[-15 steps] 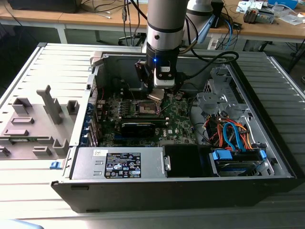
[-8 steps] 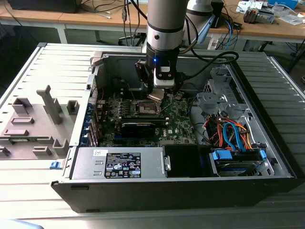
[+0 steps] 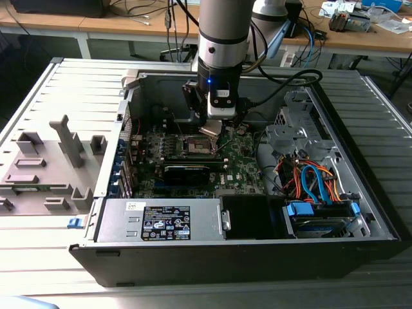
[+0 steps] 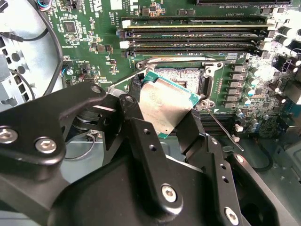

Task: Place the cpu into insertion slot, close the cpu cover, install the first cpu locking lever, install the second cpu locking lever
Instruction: 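Place the cpu into insertion slot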

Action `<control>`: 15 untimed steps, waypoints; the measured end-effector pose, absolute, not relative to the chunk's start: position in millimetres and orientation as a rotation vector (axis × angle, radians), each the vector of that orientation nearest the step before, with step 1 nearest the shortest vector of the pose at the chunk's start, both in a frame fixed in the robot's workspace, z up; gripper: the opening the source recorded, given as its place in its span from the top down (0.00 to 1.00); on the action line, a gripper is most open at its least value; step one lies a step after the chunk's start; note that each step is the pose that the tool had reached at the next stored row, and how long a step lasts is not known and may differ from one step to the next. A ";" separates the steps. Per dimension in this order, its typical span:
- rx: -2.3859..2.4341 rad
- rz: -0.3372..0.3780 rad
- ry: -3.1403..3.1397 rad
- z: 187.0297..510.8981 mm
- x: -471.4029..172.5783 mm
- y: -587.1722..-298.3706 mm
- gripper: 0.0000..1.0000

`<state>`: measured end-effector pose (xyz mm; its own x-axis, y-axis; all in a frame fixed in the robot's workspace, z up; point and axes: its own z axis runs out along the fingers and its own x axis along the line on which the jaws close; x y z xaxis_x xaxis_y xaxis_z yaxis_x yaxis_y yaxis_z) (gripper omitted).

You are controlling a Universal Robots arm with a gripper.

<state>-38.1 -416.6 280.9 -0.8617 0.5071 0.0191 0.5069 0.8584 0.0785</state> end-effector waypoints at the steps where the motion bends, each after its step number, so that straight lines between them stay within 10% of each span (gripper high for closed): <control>1: 0.827 0.127 3.026 280.9 -38.1 -416.6 0.45; 15: 0.845 0.127 3.020 280.9 -38.1 -416.6 0.45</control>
<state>-38.1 -416.6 280.9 -0.8550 0.5182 0.0191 0.5180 0.8518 0.0784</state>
